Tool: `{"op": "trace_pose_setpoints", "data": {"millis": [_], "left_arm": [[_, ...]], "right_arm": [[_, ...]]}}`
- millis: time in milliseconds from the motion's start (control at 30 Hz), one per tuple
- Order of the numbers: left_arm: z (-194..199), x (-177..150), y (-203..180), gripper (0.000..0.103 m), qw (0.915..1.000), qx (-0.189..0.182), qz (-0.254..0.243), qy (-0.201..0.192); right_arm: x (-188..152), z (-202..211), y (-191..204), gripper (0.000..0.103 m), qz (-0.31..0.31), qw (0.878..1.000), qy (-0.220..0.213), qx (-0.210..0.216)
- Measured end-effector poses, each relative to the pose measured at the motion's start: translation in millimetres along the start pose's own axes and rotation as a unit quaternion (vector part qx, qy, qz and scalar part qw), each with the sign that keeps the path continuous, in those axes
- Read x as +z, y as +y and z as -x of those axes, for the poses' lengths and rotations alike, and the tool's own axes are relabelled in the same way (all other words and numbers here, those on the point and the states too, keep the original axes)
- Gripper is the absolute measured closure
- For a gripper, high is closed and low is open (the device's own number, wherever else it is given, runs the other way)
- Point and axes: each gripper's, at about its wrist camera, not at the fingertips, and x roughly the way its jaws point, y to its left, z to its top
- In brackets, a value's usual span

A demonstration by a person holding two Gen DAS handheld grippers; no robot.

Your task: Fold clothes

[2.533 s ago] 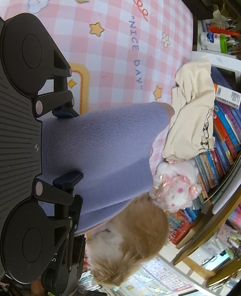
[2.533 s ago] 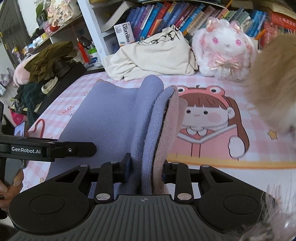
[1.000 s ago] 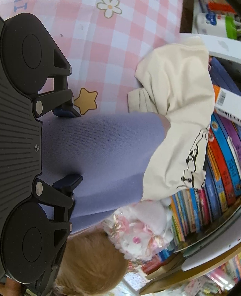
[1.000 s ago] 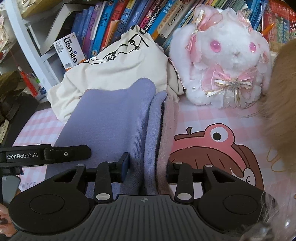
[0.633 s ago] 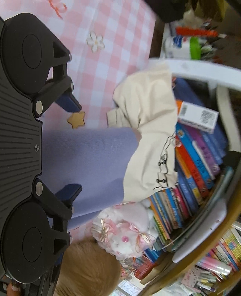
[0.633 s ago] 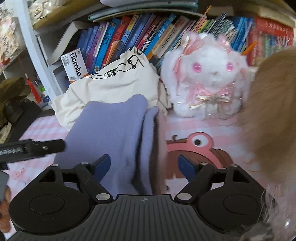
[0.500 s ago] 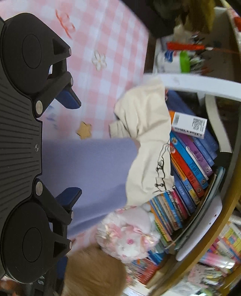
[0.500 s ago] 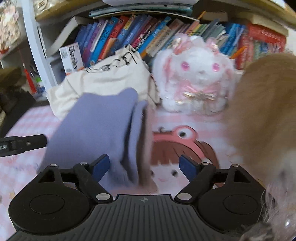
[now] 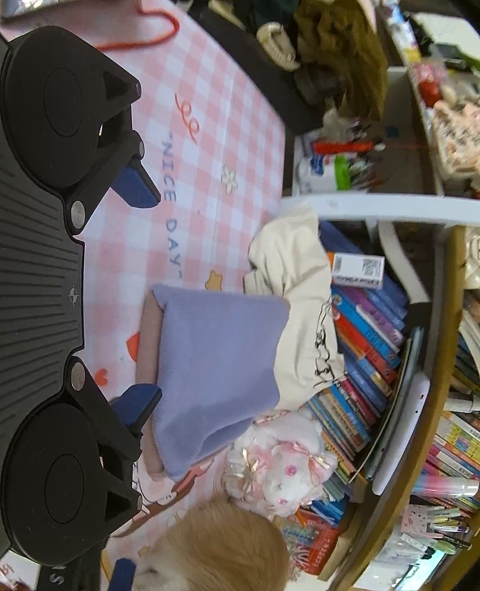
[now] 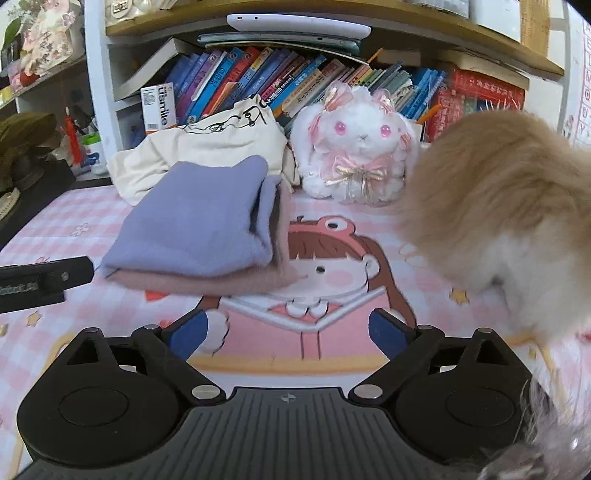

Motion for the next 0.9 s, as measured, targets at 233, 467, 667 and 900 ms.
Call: {"op": "trace_pose_setpoints", "data": {"millis": [233, 467, 667, 900], "left_arm": [[10.9, -17.1, -10.6, 0.000, 0.9993, 0.000, -0.032, 0.019], [15.1, -21.6, -11.1, 0.000, 0.9993, -0.005, -0.025, 0.027], [16.8, -24.3, -12.1, 0.000, 0.9991, -0.008, -0.021, 0.035], [20.1, -23.4, -14.0, 0.000, 0.9990, -0.008, -0.027, 0.034]], "right_arm": [[-17.3, 11.9, 9.4, 0.008, 0.047, 0.999, 0.002, 0.004], [-18.6, 11.9, 4.6, 0.008, 0.039, 0.999, 0.009, 0.007], [-20.1, 12.5, 0.5, 0.008, 0.031, 0.999, 0.012, 0.006], [-21.6, 14.7, -3.3, 0.008, 0.018, 1.000, 0.010, 0.004]]}}
